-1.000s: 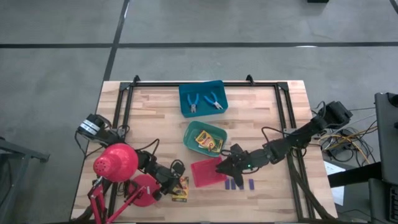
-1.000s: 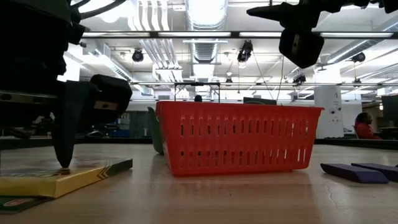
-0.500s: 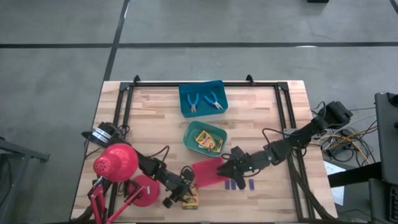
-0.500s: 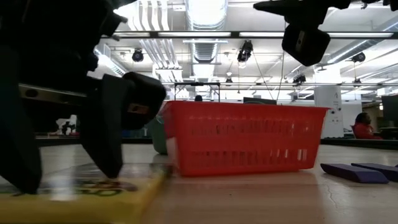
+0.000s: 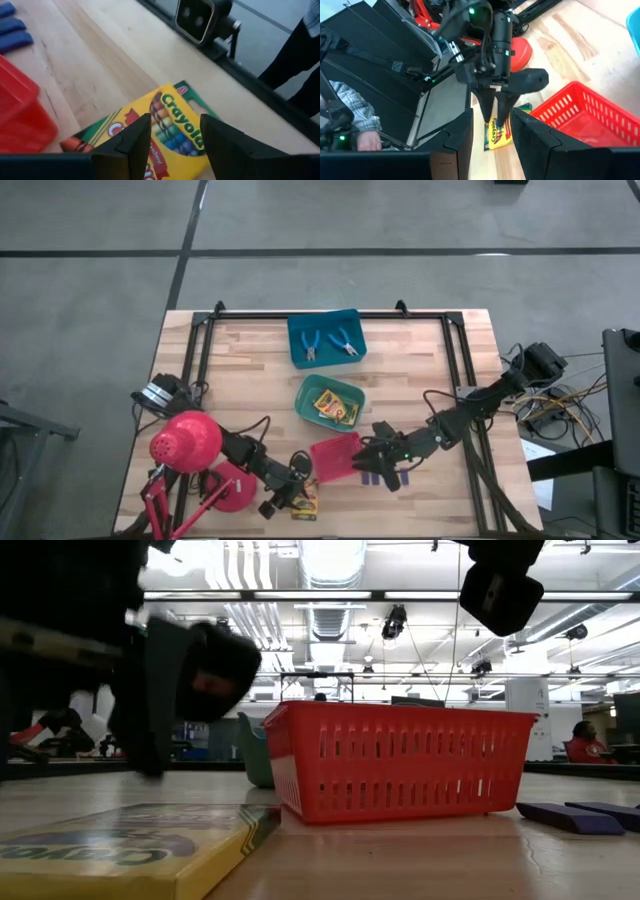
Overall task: Pick & Place School Supplies
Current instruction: Put the yellow crayon box in the green bin
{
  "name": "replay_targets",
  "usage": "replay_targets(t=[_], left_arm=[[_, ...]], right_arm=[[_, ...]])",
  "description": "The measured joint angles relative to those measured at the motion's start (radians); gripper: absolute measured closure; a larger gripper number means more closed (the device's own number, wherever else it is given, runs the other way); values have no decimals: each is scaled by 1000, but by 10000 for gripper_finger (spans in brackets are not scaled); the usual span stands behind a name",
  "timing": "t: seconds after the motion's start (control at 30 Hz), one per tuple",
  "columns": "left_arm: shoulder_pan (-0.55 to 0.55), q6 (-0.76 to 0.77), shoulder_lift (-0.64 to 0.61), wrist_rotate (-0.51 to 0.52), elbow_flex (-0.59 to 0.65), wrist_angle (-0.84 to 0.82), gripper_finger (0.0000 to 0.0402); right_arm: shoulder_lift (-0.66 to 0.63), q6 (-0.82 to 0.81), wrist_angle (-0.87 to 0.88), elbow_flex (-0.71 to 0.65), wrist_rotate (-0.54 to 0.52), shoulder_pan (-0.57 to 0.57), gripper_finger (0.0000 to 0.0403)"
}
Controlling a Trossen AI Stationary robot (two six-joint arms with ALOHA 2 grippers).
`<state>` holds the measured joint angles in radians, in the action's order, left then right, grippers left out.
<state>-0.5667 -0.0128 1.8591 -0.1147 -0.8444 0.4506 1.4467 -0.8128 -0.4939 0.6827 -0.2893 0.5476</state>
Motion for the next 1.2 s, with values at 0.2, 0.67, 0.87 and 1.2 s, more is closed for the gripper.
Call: replay_targets(t=[0.2,0.67,0.87,1.2], left_arm=[[1,1,-99,1,0,-34,225],[-7,498,-259,12,-1,-307,225],[-33,549,-261,73,-1,-286,225],[-52,667,-261,127,-2,-277,225]], right_arm=[[0,12,-3,0,-1,0,278],[73,235,-60,121,-12,74,278],[190,367,-64,225,-351,229,278],[564,321,-61,481,-557,316,278]])
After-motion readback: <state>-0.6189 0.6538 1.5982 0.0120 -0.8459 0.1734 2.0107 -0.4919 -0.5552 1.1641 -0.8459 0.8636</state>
